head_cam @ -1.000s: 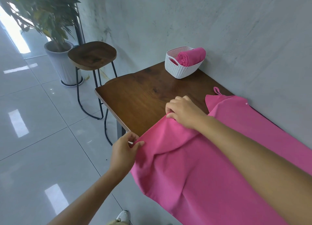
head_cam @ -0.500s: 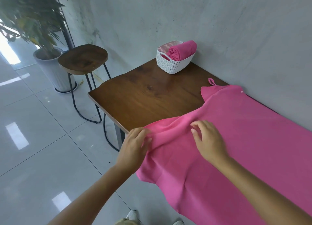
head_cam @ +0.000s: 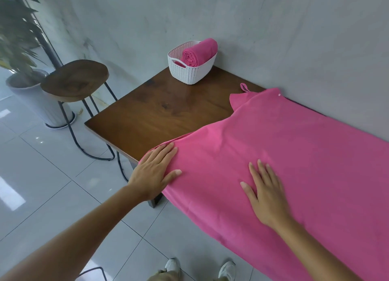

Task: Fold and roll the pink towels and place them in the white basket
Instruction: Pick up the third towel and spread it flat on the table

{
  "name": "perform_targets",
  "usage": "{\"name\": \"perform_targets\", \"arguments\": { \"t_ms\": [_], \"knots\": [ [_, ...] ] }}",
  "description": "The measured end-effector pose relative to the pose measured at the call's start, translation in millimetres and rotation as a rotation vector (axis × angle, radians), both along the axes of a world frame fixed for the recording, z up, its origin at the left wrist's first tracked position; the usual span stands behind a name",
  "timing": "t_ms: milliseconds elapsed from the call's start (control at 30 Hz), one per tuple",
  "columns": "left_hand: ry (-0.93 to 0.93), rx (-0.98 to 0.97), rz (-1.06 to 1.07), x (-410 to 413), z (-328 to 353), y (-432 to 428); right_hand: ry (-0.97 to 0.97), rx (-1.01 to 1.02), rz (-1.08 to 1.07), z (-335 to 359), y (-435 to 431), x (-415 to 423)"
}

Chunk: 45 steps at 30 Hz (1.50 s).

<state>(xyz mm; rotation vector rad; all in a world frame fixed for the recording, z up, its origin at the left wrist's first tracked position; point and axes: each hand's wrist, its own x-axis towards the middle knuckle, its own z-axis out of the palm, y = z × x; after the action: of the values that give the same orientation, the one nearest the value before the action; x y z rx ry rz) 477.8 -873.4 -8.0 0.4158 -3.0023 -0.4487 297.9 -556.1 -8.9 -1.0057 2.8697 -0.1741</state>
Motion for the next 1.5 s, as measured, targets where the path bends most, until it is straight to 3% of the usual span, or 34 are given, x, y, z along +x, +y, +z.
{"name": "perform_targets", "arguments": {
  "t_ms": [400,600,767,967,1167,1500],
  "knots": [
    [-0.053,-0.07,0.107,1,8,13,-0.01,-0.074,0.012,2,2,3],
    [0.099,-0.05,0.303,-19,33,28,-0.023,-0.285,0.03,9,12,-12],
    [0.15,0.111,0.223,-66,50,30,-0.007,-0.303,0.034,18,17,-50],
    [0.037,0.206,0.164,-119,48,33,-0.034,-0.257,0.0,24,3,-90],
    [0.111,0.002,-0.092,-99,20,29,-0.064,-0.275,-0.021,22,-34,-111],
    [0.041,0.0,-0.219,-96,15,-9,-0.084,-0.242,-0.035,6,-70,-119]
  ]
}}
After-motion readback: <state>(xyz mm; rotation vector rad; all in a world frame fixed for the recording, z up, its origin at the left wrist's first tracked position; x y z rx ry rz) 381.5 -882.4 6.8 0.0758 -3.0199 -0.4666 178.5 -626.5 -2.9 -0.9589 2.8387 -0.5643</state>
